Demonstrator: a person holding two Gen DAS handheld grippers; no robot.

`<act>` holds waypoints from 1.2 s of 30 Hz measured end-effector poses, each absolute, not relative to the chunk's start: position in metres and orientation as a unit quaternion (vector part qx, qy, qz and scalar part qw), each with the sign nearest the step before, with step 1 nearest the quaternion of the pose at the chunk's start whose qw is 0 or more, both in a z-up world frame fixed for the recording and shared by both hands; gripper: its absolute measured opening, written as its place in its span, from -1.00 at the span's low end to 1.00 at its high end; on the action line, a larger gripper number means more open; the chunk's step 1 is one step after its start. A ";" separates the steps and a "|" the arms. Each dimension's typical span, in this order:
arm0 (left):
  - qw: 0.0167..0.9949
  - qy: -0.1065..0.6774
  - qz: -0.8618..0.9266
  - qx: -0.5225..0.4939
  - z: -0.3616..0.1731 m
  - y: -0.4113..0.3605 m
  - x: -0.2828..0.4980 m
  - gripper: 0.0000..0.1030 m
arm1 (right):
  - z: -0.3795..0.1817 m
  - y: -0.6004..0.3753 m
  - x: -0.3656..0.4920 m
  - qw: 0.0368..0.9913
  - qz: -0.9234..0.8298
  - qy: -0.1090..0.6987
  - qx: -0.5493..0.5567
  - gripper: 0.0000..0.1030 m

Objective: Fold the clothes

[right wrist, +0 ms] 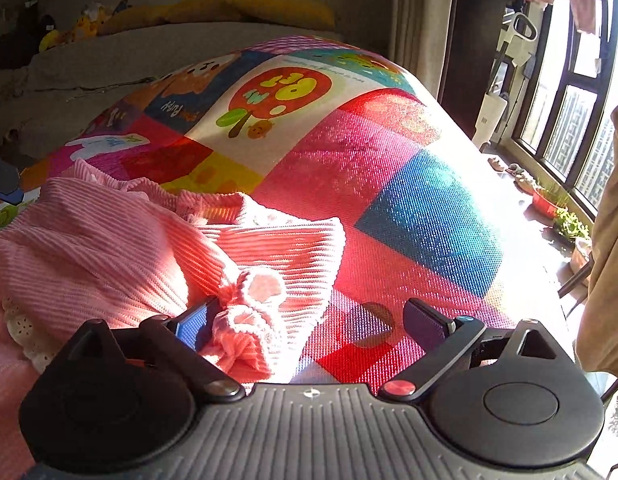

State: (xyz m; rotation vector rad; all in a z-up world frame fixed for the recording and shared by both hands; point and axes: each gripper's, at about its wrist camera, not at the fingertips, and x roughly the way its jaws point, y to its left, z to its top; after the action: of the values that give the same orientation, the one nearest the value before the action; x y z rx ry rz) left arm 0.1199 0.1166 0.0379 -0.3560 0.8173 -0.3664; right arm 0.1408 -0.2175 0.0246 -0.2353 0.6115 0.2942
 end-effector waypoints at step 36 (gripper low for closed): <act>0.874 0.357 -0.263 -0.196 0.043 0.106 0.142 1.00 | 0.038 -0.217 0.143 0.944 0.077 0.295 -0.129 1.00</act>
State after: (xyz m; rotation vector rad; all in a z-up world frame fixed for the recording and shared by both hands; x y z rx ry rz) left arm 0.1422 0.1057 0.0427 -0.4100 0.7463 -0.5488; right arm 0.1431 -0.2169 0.0378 -0.2632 0.6015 0.1576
